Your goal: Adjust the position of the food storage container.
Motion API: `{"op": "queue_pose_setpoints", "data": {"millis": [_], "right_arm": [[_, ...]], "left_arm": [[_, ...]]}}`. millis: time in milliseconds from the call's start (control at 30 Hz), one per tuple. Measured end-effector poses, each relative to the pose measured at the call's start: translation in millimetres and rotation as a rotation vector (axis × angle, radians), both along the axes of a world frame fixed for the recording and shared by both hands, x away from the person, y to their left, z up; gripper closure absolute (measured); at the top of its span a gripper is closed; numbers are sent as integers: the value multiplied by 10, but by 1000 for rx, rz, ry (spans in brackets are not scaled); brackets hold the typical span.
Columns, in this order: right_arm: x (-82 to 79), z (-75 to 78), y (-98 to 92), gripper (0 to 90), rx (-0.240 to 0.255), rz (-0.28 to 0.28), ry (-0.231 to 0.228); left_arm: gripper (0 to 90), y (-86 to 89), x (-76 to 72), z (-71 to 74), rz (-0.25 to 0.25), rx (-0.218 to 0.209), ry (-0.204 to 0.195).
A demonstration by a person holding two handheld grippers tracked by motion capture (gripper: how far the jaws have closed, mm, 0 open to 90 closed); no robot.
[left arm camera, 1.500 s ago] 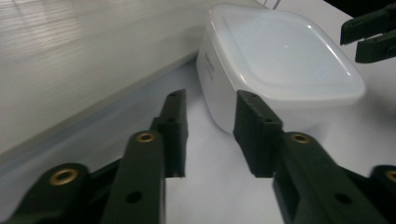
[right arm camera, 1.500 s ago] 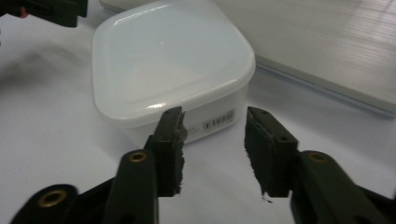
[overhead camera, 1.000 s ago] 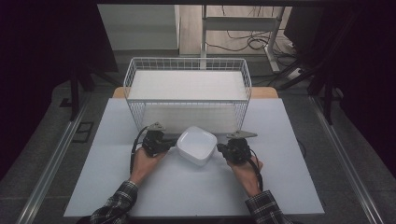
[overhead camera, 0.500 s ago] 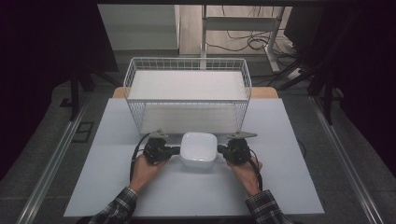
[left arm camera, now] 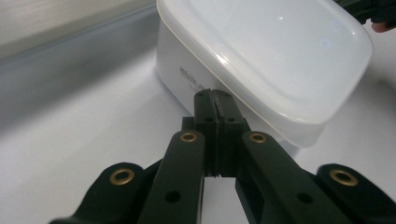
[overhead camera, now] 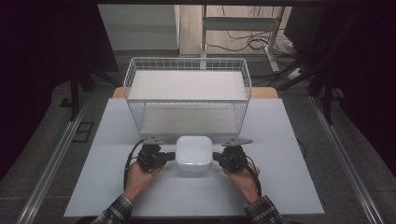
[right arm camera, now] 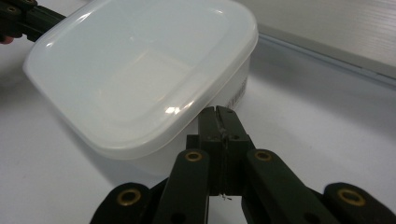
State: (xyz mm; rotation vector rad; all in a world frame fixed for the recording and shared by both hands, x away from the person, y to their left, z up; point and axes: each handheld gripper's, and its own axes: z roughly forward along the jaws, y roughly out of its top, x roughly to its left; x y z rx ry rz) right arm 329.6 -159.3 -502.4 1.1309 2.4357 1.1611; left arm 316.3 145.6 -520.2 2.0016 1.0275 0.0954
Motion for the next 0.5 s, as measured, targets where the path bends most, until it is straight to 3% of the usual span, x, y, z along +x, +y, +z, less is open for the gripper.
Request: {"op": "queue_pose_setpoints", "data": {"millis": [233,267,300,333,367,400,500], "right_arm": [[-136,18,-18,874,-22,32,6],[-136,25,-23,851,-22,30,3],[-124,40,-64,798,-30,29,-29],[-124,40,-64,798,-30,29,-29],[-113,67,-128,739,-30,19,-60],[-113,67,-128,739,-30,19,-60],[-92,110,-244,554,-11,20,-81]], "left_arm": [[870,0,-109,-18,9,-4,16],[829,17,-116,-13,15,0,7],[713,32,-127,-8,19,2,-2],[713,44,-138,-4,26,2,-6],[604,77,-162,-3,42,-4,-18],[556,77,-162,-3,42,-4,-18],[399,132,-180,-6,44,7,-34]]}}
